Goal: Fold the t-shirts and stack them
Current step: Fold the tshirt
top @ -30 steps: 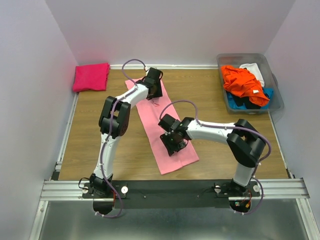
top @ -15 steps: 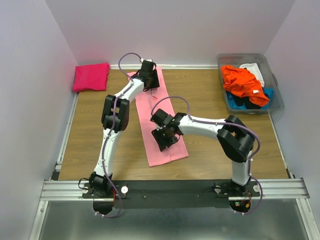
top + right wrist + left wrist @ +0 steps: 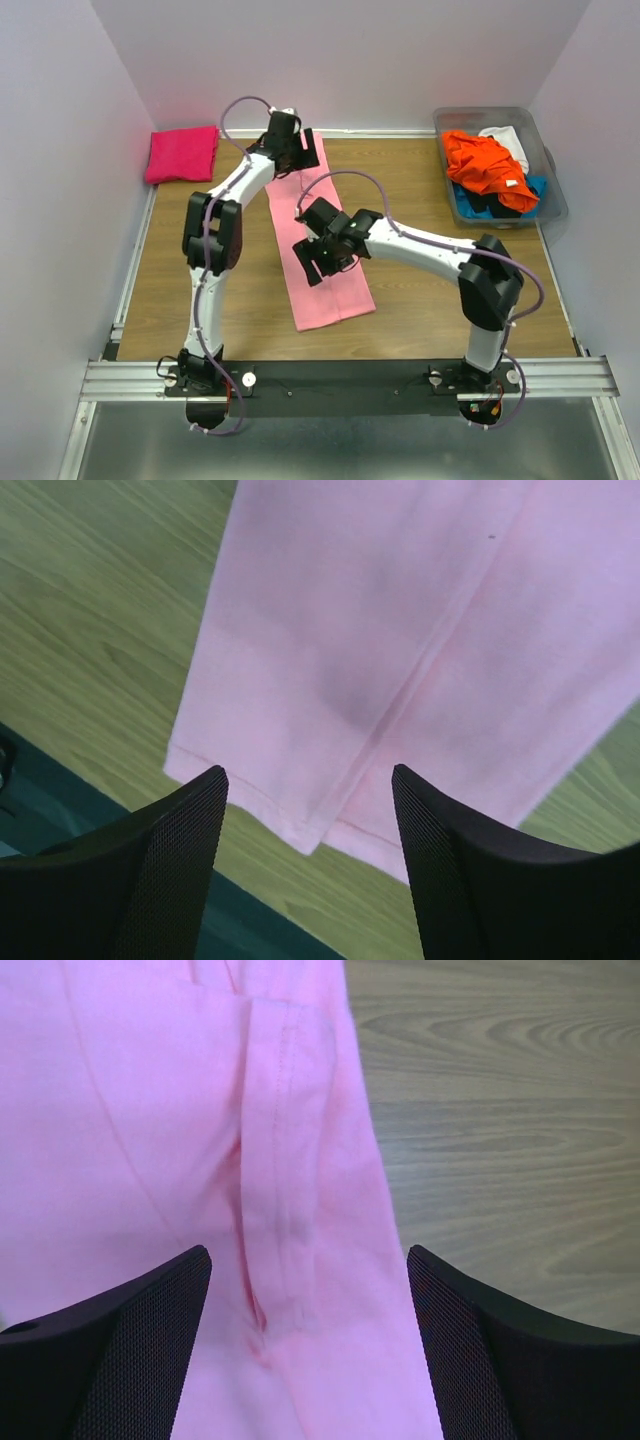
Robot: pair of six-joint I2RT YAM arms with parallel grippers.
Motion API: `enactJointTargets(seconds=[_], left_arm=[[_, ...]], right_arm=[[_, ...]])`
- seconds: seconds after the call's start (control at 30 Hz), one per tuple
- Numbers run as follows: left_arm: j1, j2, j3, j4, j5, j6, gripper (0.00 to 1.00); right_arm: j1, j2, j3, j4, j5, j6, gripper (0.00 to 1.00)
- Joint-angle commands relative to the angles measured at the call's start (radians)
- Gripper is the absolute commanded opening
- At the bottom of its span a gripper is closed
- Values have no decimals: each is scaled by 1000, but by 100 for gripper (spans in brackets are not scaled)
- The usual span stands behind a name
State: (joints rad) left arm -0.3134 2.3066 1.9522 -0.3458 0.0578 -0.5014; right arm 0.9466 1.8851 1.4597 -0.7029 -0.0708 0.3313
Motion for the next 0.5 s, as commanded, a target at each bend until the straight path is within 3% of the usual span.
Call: enactJointTargets(seconds=[0.0,0.2,0.3,0.47], left_arm=[[0,-284,-123,14,-91,-8,88],[-79,-686,-473,19,-304,-40,88],[-142,-840,-710,-45,-325,-95,86],[-288,-1010,-959,-180,-311,-253,85]], right_arm=[[-28,-119,-2,-81,126,15,76],[-100,-288,-188,-109,197,97,78],[-146,-354,-284,-107,198,123,75],[-166,-418,-420,-70,172,152,65]])
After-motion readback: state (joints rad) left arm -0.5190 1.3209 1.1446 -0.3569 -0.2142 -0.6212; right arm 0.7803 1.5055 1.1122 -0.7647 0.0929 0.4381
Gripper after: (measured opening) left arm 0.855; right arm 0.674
